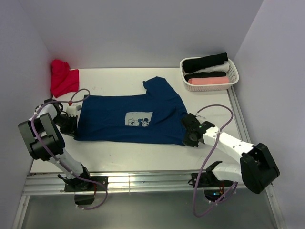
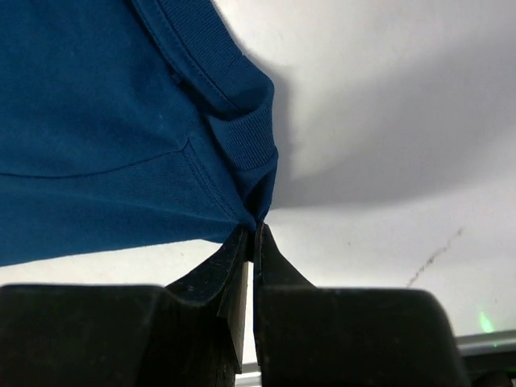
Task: Roll the t-shirts
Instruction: Fold the tshirt
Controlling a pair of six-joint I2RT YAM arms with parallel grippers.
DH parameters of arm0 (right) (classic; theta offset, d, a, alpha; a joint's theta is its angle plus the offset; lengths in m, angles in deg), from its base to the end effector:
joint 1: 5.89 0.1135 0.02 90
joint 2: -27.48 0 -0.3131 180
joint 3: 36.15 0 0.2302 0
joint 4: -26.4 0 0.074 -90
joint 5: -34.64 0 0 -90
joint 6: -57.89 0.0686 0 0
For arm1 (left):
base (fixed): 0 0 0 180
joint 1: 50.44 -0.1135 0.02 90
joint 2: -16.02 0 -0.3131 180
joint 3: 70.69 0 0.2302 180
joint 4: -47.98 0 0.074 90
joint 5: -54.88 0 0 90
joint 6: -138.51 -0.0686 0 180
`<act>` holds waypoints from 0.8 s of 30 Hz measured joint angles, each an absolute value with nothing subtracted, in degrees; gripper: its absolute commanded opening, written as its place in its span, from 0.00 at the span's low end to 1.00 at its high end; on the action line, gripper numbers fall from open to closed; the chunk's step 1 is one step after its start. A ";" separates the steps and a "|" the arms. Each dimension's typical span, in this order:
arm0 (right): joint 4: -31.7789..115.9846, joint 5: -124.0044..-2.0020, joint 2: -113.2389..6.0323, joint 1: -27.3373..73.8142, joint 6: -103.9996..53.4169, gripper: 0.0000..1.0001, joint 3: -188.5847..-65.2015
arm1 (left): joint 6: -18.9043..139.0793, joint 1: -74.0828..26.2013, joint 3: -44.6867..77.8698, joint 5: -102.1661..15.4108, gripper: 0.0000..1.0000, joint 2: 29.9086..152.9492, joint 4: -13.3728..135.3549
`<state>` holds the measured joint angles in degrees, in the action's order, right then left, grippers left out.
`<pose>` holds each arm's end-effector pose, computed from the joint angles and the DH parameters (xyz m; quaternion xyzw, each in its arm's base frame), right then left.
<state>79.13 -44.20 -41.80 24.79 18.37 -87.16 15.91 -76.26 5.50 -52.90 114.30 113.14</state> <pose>0.1563 0.0773 0.2006 0.1846 0.9642 0.0340 0.1871 0.2657 0.1053 0.1976 0.0621 0.9858 -0.1233 0.0961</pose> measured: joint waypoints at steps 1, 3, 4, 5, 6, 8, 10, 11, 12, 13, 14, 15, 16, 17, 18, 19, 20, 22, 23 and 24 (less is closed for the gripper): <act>79.81 -44.20 -41.14 25.53 19.16 0.00 -86.61 | 15.38 -76.42 4.96 -52.59 0.00 113.78 113.44; 80.60 -44.20 -39.85 26.56 20.36 0.00 -85.50 | 14.77 -76.72 4.23 -51.98 0.00 112.88 113.70; 80.88 -44.23 -39.26 27.04 20.93 0.00 -84.93 | 14.55 -76.99 3.82 -51.72 0.00 112.34 113.73; 81.08 -44.27 -38.72 27.39 21.43 0.00 -84.41 | 14.38 -77.20 3.58 -51.56 0.00 111.90 113.88; 81.21 -44.29 -38.32 27.67 21.74 0.01 -83.95 | 14.12 -77.44 3.29 -51.37 0.00 111.42 114.01; 81.41 -44.47 -37.75 28.07 22.44 0.11 -83.16 | 13.70 -77.73 2.70 -51.10 0.05 110.96 114.10; 81.54 -44.49 -37.69 28.31 22.83 0.21 -82.92 | 13.50 -77.79 2.35 -50.86 0.21 110.96 114.40; 81.58 -44.44 -37.69 28.44 22.96 0.31 -82.92 | 13.42 -77.79 2.16 -50.73 0.37 110.94 114.51; 81.74 -44.31 -37.67 28.48 23.12 0.35 -82.94 | 13.00 -77.82 2.14 -50.49 0.44 110.89 114.73; 82.11 -44.20 -37.62 28.50 22.98 0.39 -82.98 | 13.04 -77.95 2.16 -50.34 0.50 110.81 114.82; 82.83 -43.99 -37.60 28.50 22.72 0.44 -83.20 | 13.20 -78.14 2.20 -50.25 0.57 110.61 114.97; 83.53 -43.79 -37.56 28.50 22.74 0.46 -83.57 | 13.02 -78.28 2.38 -50.27 0.59 110.39 115.21; 84.42 -43.59 -37.56 28.50 22.53 0.47 -84.25 | 13.11 -78.43 2.97 -50.38 0.61 110.26 116.02; 85.30 -43.16 -37.58 28.48 22.31 0.47 -85.37 | 13.09 -78.49 3.58 -50.47 0.62 110.19 116.46; 86.08 -42.70 -37.58 28.48 22.15 0.47 -86.68 | 13.13 -78.56 4.43 -50.62 0.62 110.11 116.92; 86.81 -42.30 -37.58 28.48 22.00 0.47 -88.27 | 13.13 -78.60 5.57 -50.91 0.63 110.04 117.60; 87.02 -41.87 -37.58 28.48 21.74 0.46 -90.07 | 13.13 -78.60 6.79 -51.24 0.63 109.91 118.01; 86.98 -41.25 -37.78 28.48 20.93 0.45 -93.48 | 13.15 -78.60 8.67 -51.78 0.63 109.60 118.51; 86.81 -41.01 -38.21 28.48 20.51 0.44 -95.42 | 13.15 -78.60 9.65 -52.02 0.63 109.47 118.84; 86.54 -40.88 -38.85 28.48 20.01 0.42 -97.19 | 13.18 -78.60 10.59 -52.29 0.63 109.43 119.19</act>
